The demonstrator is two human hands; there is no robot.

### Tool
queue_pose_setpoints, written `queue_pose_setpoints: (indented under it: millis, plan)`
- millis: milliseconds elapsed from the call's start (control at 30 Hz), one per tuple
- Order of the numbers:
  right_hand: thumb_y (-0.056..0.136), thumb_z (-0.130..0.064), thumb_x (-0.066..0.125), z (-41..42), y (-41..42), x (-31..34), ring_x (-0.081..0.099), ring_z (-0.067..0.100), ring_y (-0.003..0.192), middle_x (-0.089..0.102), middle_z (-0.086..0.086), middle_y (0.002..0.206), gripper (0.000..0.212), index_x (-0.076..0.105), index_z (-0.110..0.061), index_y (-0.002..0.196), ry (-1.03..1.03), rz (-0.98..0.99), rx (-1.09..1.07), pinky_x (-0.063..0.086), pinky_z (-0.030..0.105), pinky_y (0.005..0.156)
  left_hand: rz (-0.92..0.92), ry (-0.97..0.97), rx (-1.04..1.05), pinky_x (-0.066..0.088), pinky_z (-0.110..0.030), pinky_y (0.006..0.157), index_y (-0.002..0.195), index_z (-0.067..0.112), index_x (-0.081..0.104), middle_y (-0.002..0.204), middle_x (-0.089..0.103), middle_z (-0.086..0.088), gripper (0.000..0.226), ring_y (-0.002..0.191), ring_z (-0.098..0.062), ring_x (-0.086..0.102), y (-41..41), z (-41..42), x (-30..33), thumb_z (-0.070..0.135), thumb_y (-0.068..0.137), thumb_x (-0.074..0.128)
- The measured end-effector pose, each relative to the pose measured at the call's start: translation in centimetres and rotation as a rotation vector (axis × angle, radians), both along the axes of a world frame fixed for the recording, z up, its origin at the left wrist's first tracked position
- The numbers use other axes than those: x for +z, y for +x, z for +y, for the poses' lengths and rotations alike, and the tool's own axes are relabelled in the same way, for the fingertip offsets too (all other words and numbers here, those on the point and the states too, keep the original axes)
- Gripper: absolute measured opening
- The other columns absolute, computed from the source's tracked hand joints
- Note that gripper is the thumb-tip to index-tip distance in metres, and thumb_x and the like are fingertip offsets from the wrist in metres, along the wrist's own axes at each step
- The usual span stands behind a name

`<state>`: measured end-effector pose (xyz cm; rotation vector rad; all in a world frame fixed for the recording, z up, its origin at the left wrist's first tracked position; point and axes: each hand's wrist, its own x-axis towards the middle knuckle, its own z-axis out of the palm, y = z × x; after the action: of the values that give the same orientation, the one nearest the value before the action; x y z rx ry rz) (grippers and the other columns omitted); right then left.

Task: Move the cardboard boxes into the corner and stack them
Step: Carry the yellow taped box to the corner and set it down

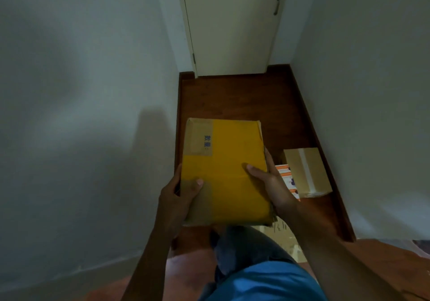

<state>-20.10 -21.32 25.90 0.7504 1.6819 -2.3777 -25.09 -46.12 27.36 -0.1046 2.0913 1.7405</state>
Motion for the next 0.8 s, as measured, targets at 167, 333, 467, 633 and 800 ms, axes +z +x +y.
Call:
queue_pose_setpoints:
  millis: [167, 333, 467, 633, 800]
  plan:
    - [0.074, -0.037, 0.074, 1.1, -8.8, -1.0, 0.063, 0.029, 0.114, 0.055, -0.002, 0.138, 0.094, 0.022, -0.046, 0.153, -0.019, 0.019, -0.011, 0.053, 0.046, 0.082, 0.011, -0.025, -0.007, 0.058, -0.05, 0.088, 0.146, 0.038, 0.044, 0.129, 0.066, 0.007, 0.091, 0.11, -0.019, 0.068, -9.1, 1.5, -1.0, 0.066, 0.065, 0.074]
    - [0.081, -0.032, 0.077, 4.7, -20.3, -2.2, 0.065, 0.03, 0.114, 0.055, 0.002, 0.141, 0.087, 0.027, -0.047, 0.151, -0.054, 0.028, -0.004, 0.055, 0.052, 0.087, -0.015, -0.021, 0.021, 0.06, -0.048, 0.085, 0.143, 0.039, 0.048, 0.124, 0.068, 0.009, 0.09, 0.103, -0.017, 0.07, -19.7, 5.3, -2.0, 0.066, 0.062, 0.076]
    - [0.081, -0.03, 0.077, 8.8, -29.2, -1.6, 0.07, 0.026, 0.107, 0.06, 0.0, 0.135, 0.079, 0.034, -0.051, 0.144, -0.067, 0.071, 0.005, 0.059, 0.045, 0.078, -0.025, -0.012, 0.041, 0.062, -0.044, 0.081, 0.147, 0.037, 0.043, 0.125, 0.068, 0.006, 0.097, 0.099, -0.015, 0.072, -28.5, 9.2, -1.6, 0.065, 0.06, 0.076]
    - [0.086, -0.027, 0.075, 13.5, -38.9, -0.8, 0.067, 0.026, 0.113, 0.057, 0.0, 0.139, 0.078, 0.032, -0.051, 0.147, -0.002, 0.099, 0.02, 0.058, 0.049, 0.084, -0.017, 0.007, 0.032, 0.061, -0.046, 0.082, 0.148, 0.038, 0.041, 0.127, 0.066, 0.004, 0.1, 0.101, -0.018, 0.071, -38.1, 13.7, -1.1, 0.069, 0.059, 0.076]
    - [0.084, -0.03, 0.074, 17.6, -48.6, -0.8, 0.068, 0.024, 0.11, 0.059, -0.003, 0.136, 0.081, 0.03, -0.048, 0.15, 0.058, 0.048, 0.025, 0.058, 0.047, 0.083, -0.036, 0.062, 0.052, 0.062, -0.03, 0.071, 0.142, 0.034, 0.049, 0.121, 0.068, 0.004, 0.07, 0.093, -0.011, 0.073, -47.0, 18.2, -2.0, 0.044, 0.078, 0.076]
